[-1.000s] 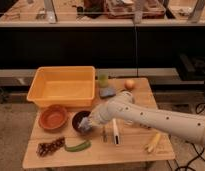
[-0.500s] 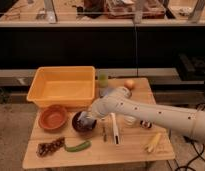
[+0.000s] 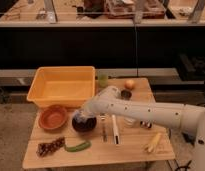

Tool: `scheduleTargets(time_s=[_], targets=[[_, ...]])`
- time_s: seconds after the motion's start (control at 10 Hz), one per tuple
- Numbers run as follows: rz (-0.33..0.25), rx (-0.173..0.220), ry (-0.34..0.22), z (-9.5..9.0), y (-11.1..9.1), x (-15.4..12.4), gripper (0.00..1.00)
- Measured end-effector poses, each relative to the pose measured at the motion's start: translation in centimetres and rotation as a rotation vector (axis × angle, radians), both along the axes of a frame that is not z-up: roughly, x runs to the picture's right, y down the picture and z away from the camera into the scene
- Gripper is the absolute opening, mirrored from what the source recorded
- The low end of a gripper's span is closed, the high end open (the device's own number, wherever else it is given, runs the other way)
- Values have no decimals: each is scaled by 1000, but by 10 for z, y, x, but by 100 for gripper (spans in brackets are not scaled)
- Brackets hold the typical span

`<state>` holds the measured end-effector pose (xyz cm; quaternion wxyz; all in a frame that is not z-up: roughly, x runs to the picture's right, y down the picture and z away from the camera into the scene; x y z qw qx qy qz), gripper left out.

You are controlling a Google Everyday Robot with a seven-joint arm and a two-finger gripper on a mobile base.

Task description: Wipe purple bowl with towel

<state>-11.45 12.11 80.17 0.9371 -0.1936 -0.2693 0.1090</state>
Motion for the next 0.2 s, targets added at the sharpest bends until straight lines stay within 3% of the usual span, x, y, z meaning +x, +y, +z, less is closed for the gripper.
scheduleTargets(time_s=[0.2], targets=[[-1, 2, -22, -7, 2, -4, 0]])
